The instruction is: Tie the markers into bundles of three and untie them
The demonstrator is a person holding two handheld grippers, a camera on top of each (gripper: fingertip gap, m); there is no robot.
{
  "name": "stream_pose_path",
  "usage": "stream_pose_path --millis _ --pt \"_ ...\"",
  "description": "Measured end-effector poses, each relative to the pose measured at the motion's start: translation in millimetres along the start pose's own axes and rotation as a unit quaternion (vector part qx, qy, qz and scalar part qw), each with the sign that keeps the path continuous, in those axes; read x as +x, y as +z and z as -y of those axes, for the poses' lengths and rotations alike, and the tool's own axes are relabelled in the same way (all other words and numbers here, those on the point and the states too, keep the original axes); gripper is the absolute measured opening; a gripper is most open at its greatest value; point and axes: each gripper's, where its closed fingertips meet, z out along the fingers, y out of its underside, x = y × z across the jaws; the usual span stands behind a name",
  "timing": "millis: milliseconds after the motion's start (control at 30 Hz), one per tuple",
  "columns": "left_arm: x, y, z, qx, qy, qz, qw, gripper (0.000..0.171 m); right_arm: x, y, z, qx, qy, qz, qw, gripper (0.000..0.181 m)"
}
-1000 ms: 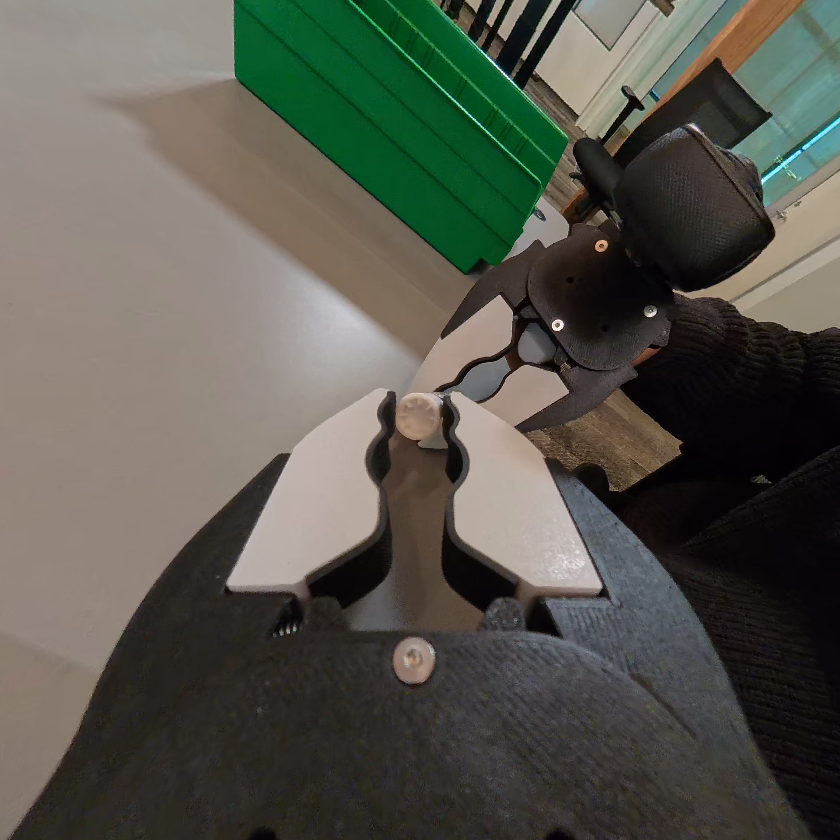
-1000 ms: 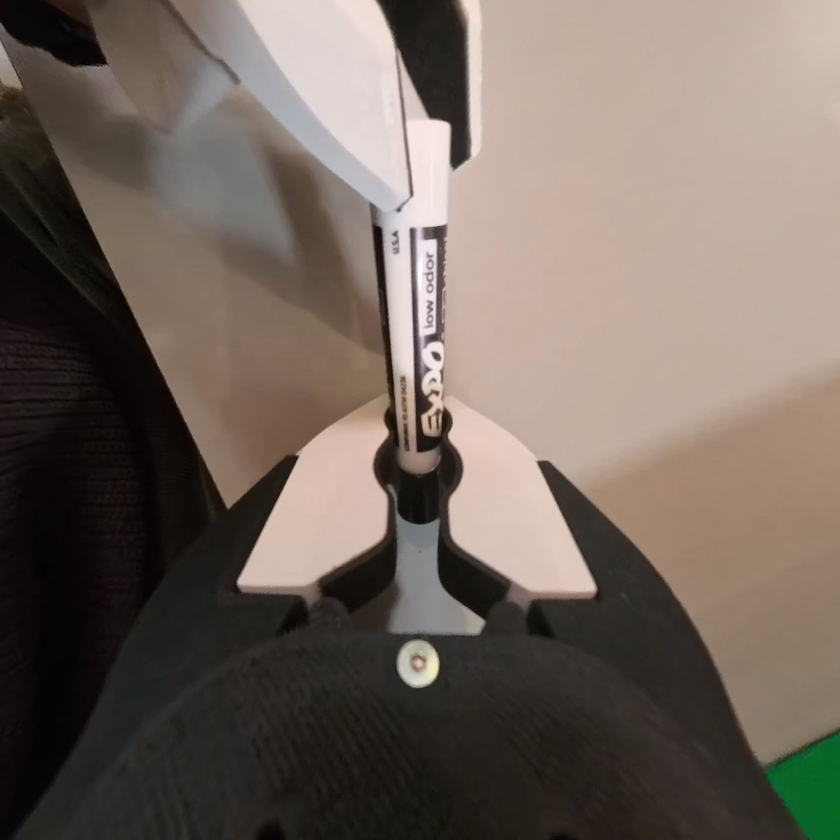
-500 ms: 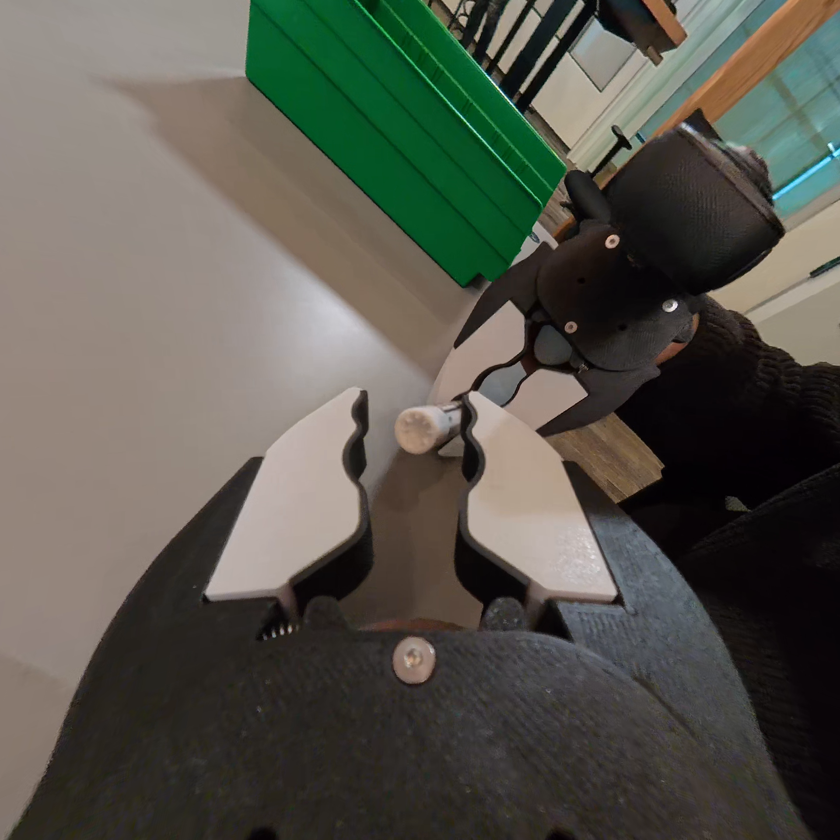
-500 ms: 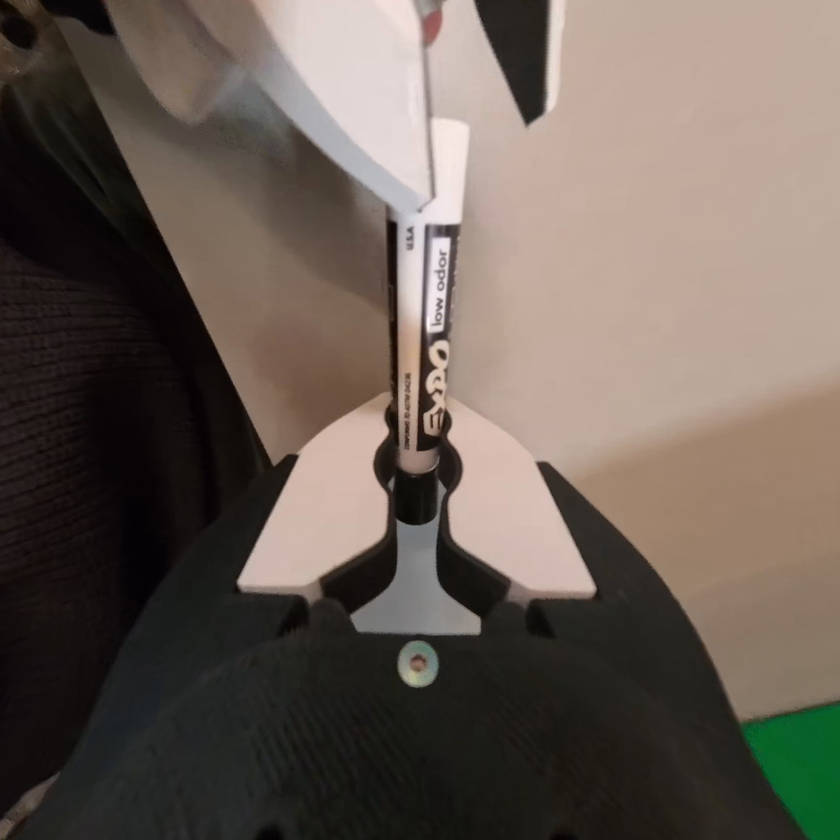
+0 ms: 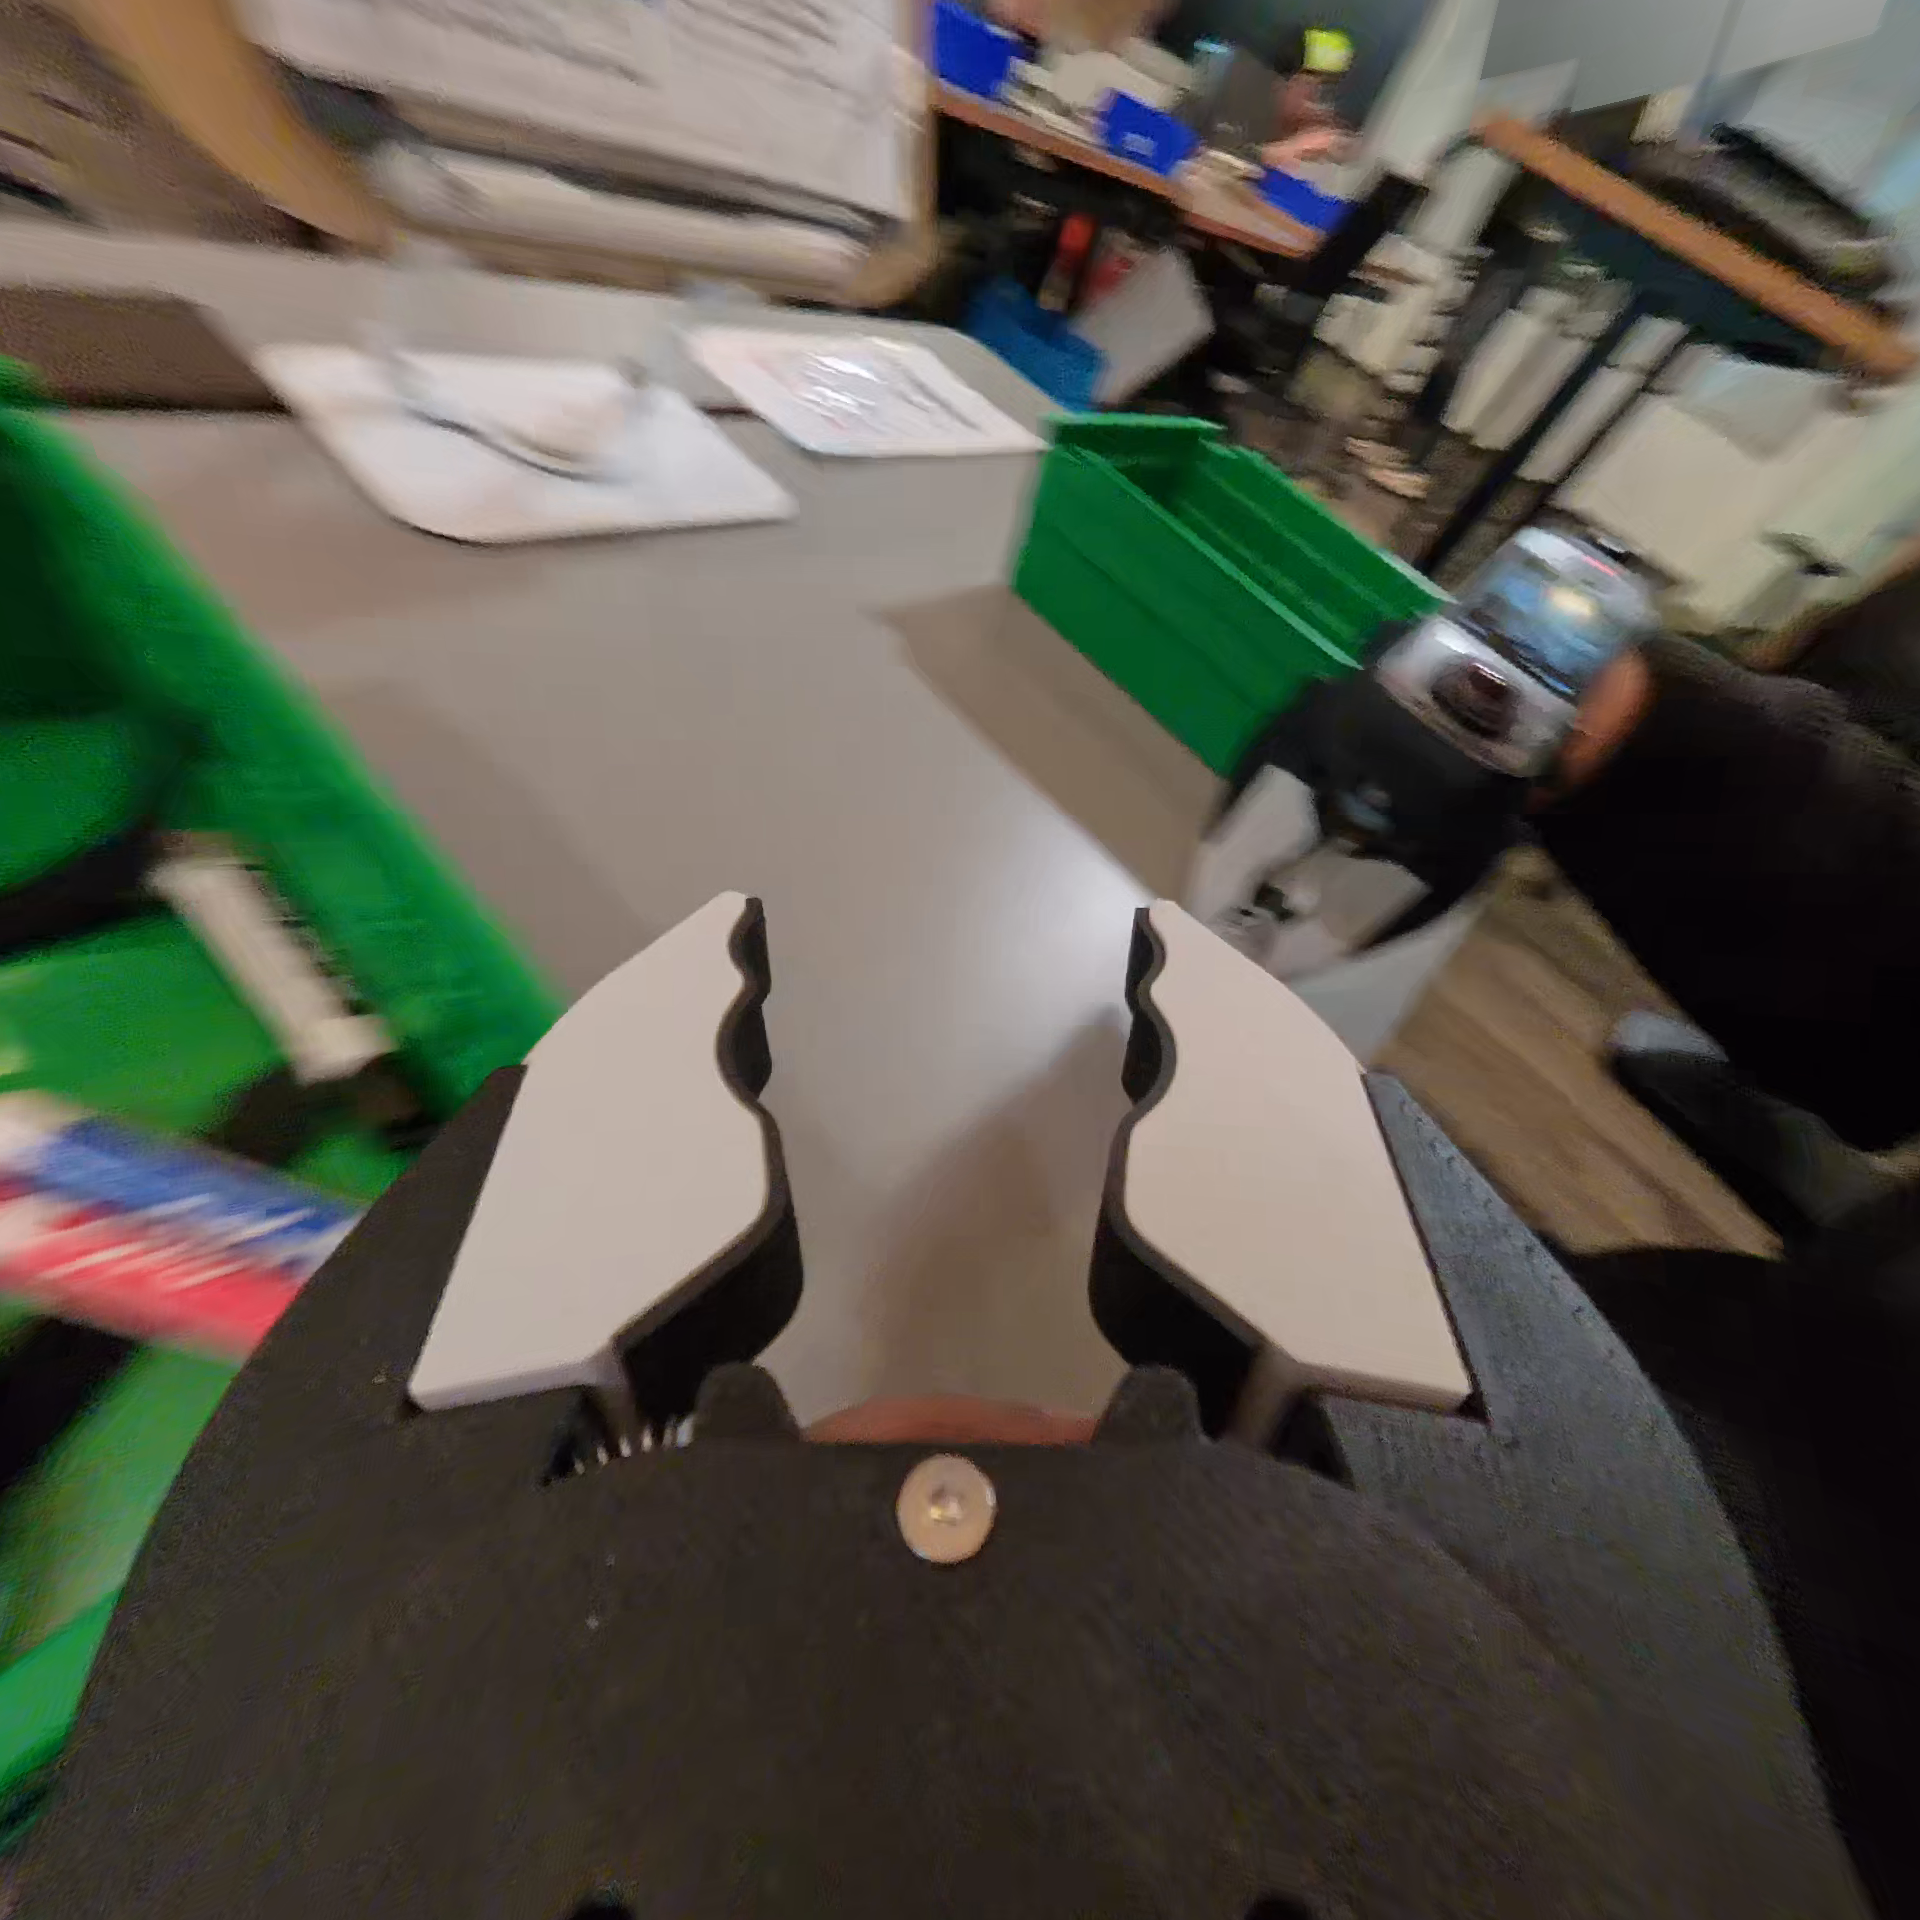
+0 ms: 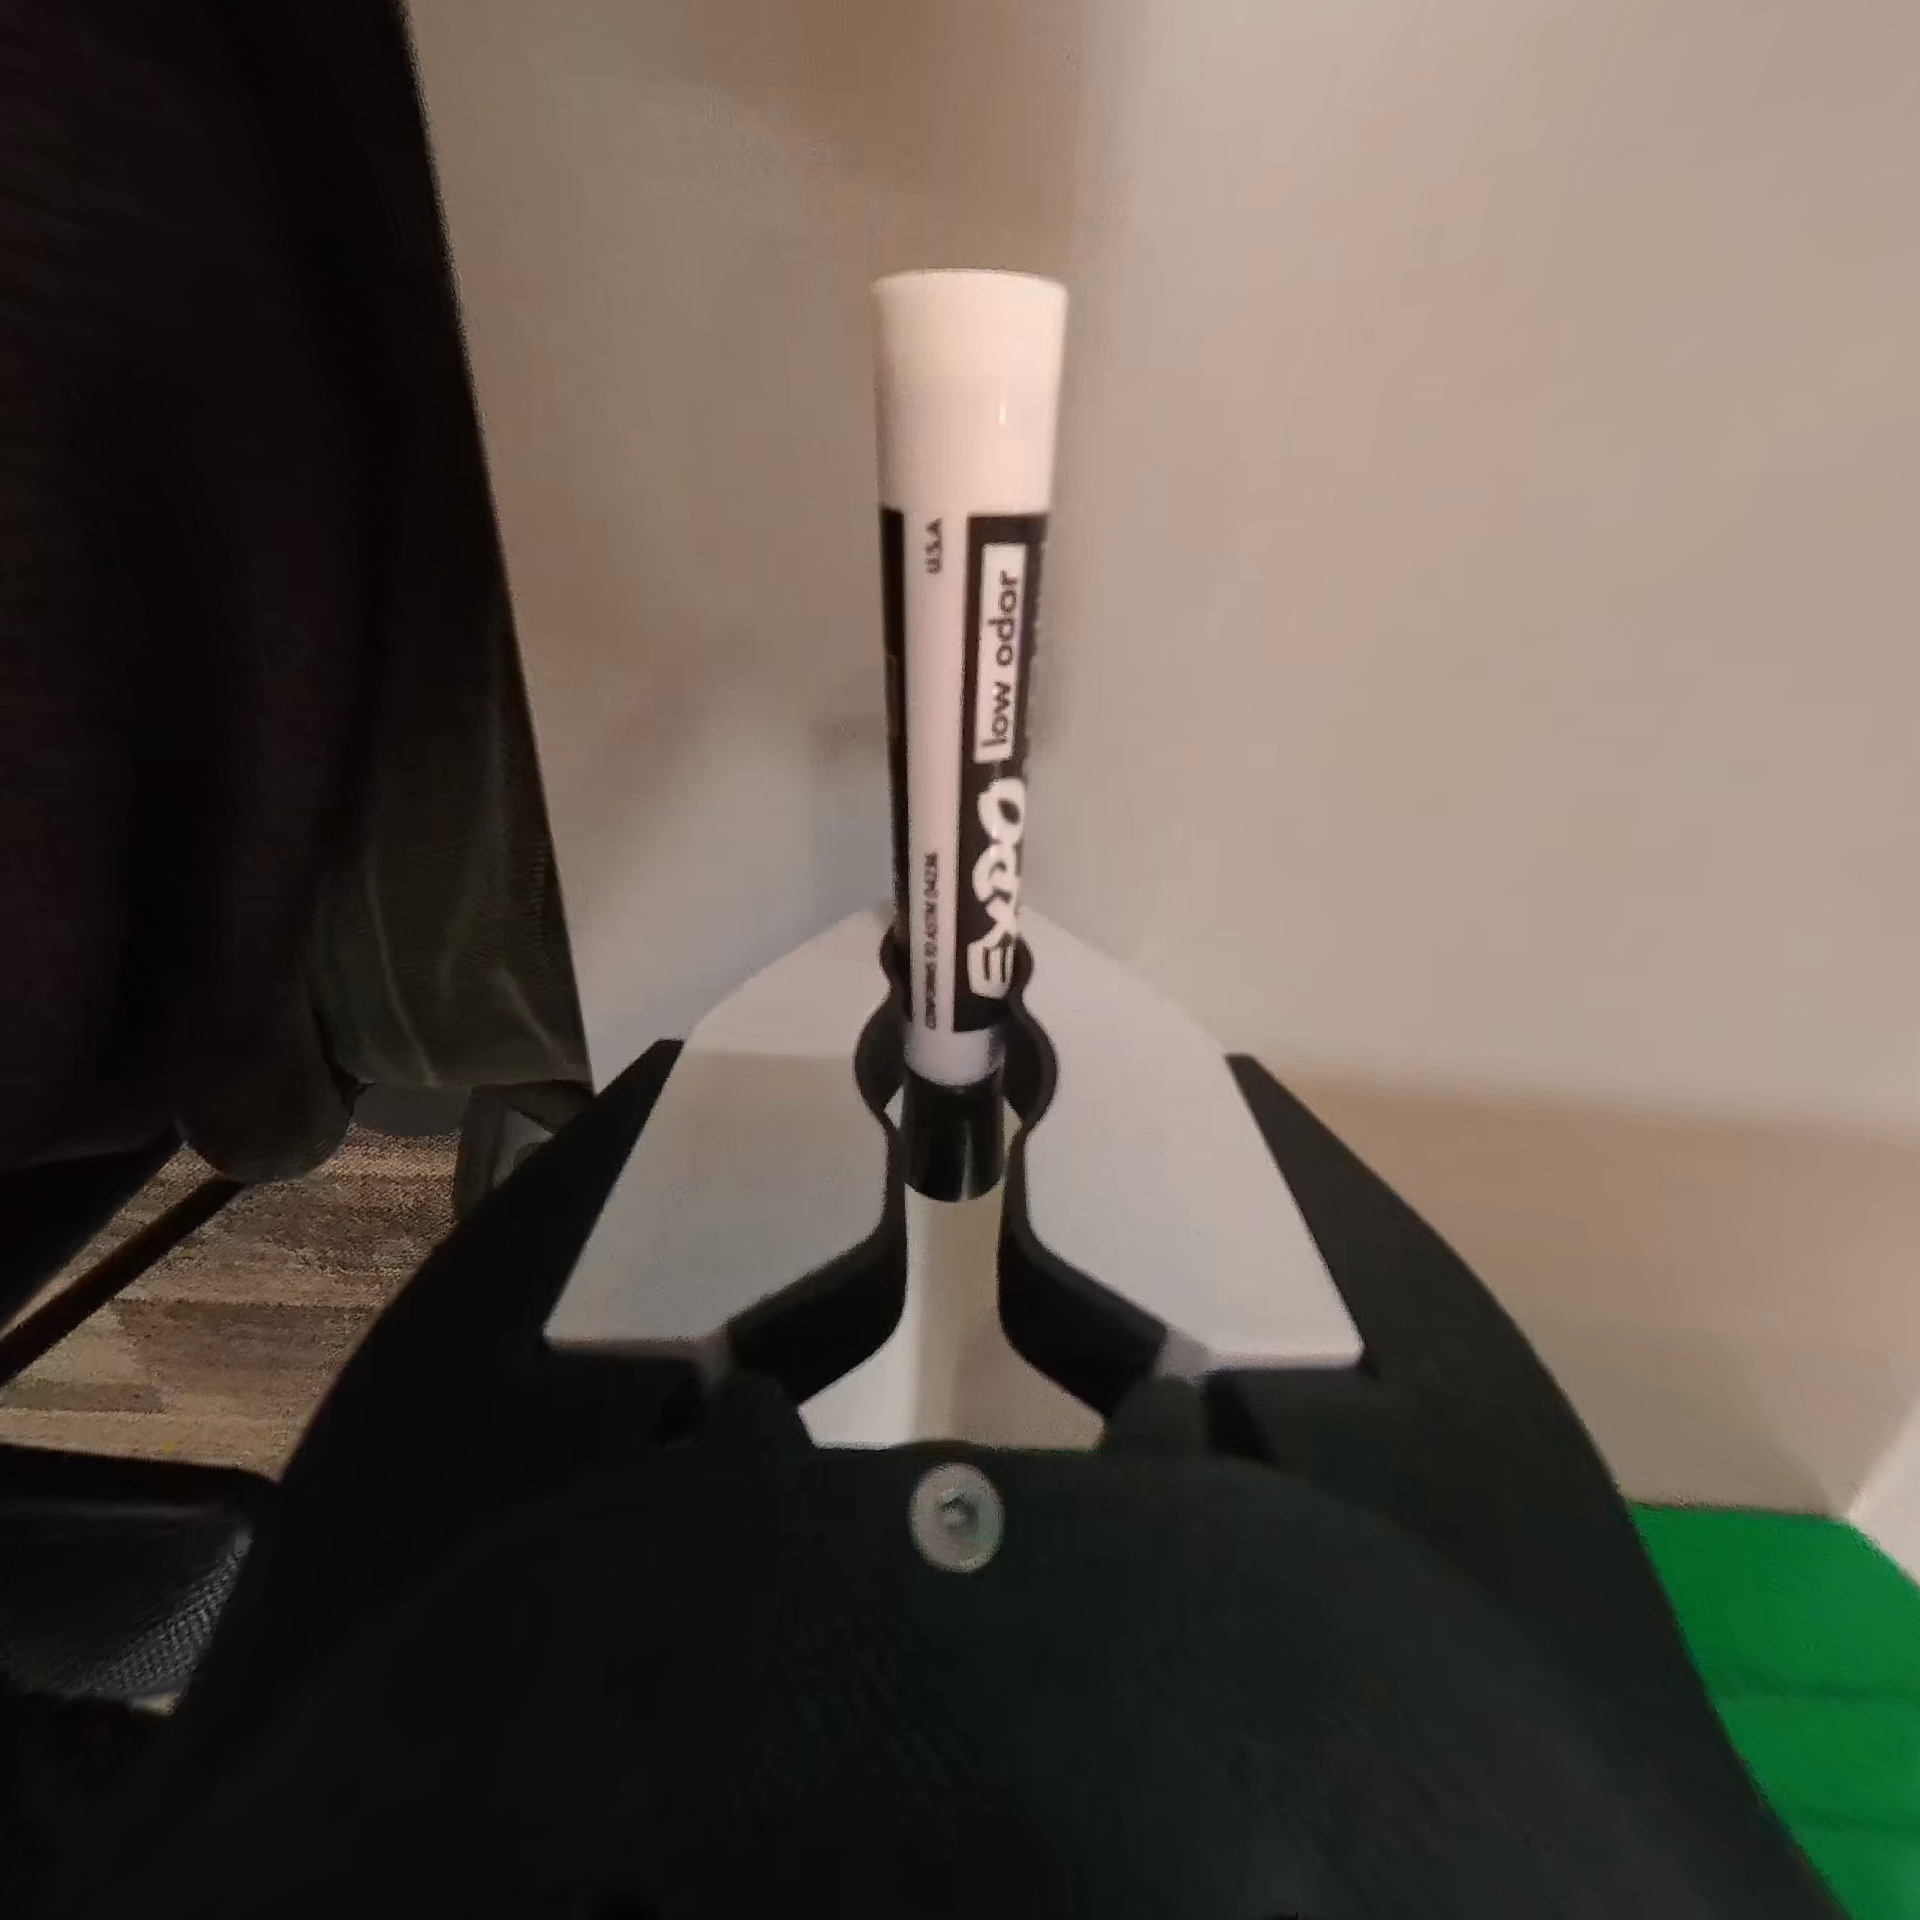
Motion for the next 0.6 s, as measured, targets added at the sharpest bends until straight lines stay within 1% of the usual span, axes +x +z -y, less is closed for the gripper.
stream_pose_path --millis 67,133,167,200,233,267,300,333,367,433,467,533,567,600 --pt "-44 -31 18 0.000 0.027 0.086 0.996 0.067 -1 2 5 -0.001 -0.011 0.001 1.000 0.014" --pt "-90 -54 26 -0.019 0.043 0.167 0.985 0.062 7 2 3 -0.017 -0.015 -0.024 0.999 0.014" --pt "-109 -58 24 -0.044 0.048 0.187 0.980 0.059 13 0 1 -0.025 -0.014 -0.042 0.999 0.014" --pt "-126 -60 16 -0.085 0.043 0.201 0.975 0.055 18 -2 0 -0.027 -0.011 -0.059 0.998 0.014" --pt "-139 -58 2 -0.138 0.022 0.207 0.968 0.055 21 -5 1 -0.022 -0.005 -0.069 0.997 0.014" --pt "-145 -53 -14 -0.193 -0.002 0.197 0.961 0.055 22 -8 3 -0.011 0.000 -0.072 0.997 0.014" --pt "-146 -46 -29 -0.233 -0.029 0.181 0.955 0.055 20 -10 6 0.002 0.003 -0.070 0.998 0.014" --pt "-145 -36 -40 -0.257 -0.052 0.169 0.950 0.049 17 -10 7 0.011 0.002 -0.065 0.998 0.014" --pt "-144 -26 -47 -0.265 -0.062 0.164 0.948 0.040 15 -11 7 0.012 -0.001 -0.062 0.998 0.014" --pt "-150 -8 -56 -0.268 -0.057 0.178 0.945 0.038 15 -11 2 -0.001 -0.002 -0.074 0.997 0.014" --pt "-155 -3 -62 -0.281 -0.052 0.185 0.940 0.035 16 -11 -1 -0.010 -0.001 -0.080 0.997 0.014" --pt "-163 1 -73 -0.323 -0.039 0.187 0.927 0.036 17 -11 -3 -0.015 -0.005 -0.088 0.996 0.014" --pt "-171 3 -70 -0.322 -0.036 0.198 0.925 0.037 16 -11 -3 -0.012 -0.004 -0.085 0.996 0.014" --pt "-179 6 -61 -0.309 -0.029 0.207 0.928 0.037 16 -11 -3 -0.007 -0.002 -0.082 0.997 0.014"
